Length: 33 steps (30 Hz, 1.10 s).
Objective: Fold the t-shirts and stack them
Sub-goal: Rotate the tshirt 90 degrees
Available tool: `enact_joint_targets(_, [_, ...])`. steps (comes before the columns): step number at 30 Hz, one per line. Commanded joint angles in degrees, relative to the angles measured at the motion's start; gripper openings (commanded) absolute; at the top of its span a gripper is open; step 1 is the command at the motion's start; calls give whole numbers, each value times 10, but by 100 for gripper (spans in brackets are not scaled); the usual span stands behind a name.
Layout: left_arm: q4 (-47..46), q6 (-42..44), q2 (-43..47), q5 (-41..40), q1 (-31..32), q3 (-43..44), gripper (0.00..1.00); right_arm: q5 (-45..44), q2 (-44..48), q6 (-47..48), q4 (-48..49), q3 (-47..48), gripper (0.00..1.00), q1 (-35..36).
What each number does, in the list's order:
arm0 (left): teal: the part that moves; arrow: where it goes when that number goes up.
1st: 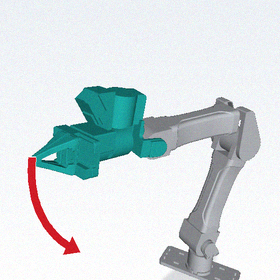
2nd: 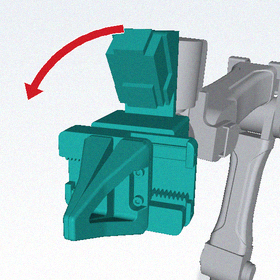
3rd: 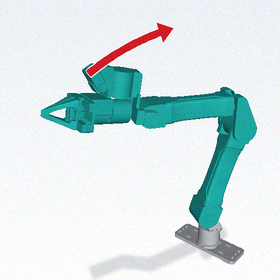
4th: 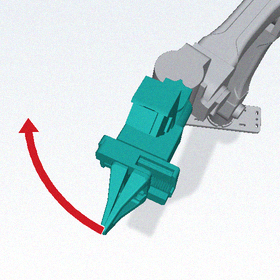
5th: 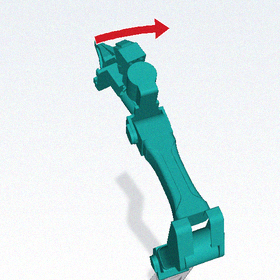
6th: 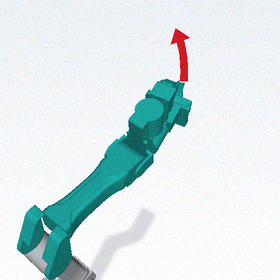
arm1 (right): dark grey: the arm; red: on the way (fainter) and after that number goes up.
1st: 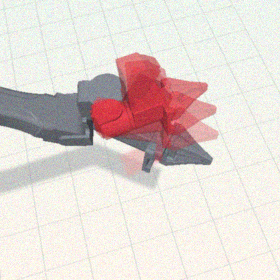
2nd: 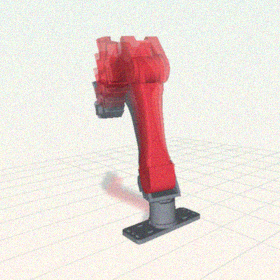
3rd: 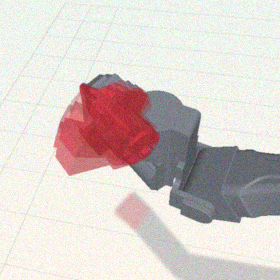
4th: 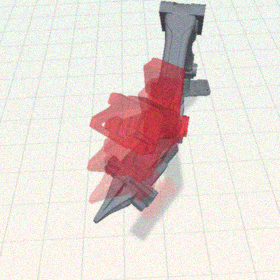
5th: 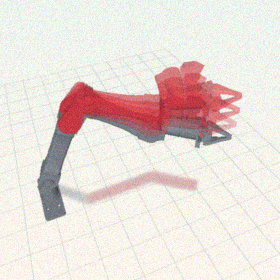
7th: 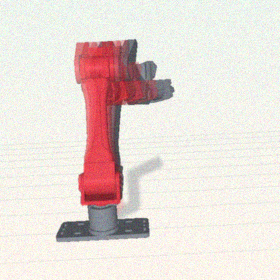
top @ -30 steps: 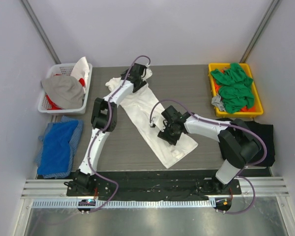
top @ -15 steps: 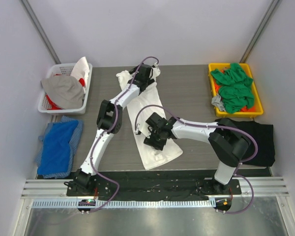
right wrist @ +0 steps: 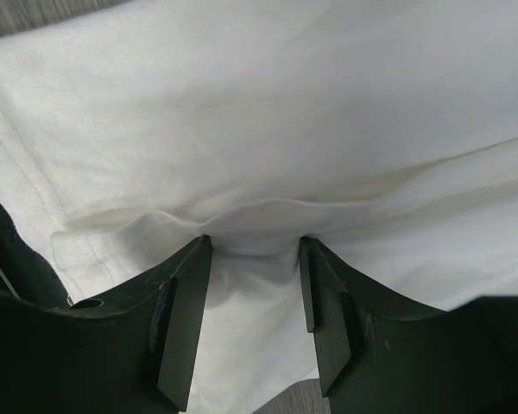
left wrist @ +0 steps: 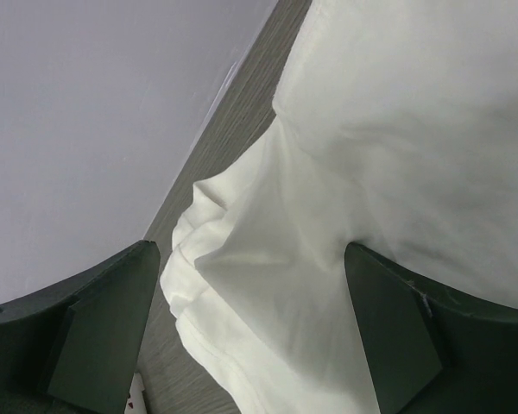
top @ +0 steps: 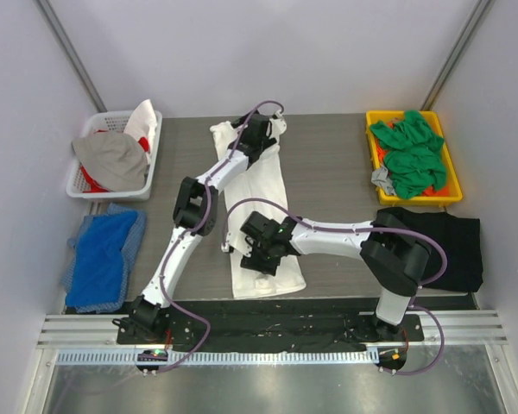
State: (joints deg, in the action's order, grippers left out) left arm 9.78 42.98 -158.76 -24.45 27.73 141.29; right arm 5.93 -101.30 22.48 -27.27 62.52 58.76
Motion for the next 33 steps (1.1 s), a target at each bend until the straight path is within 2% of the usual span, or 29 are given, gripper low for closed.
enact_joint_targets(1, [-16,6,-23,40,7,12,96,21,-10,-5,-2,23,54,14])
enact_joint_targets(13, [-62,17,-45,29,22,31,100,-1,-61,18,13,83,54,19])
enact_joint_targets(23, [-108,28,14,-10,18,-1,100,-105,-8,47,23,66,54,15])
enact_joint_targets(33, [-135,72,-8,-5,8,34,100,-119,-1,55,26,52,54,-5])
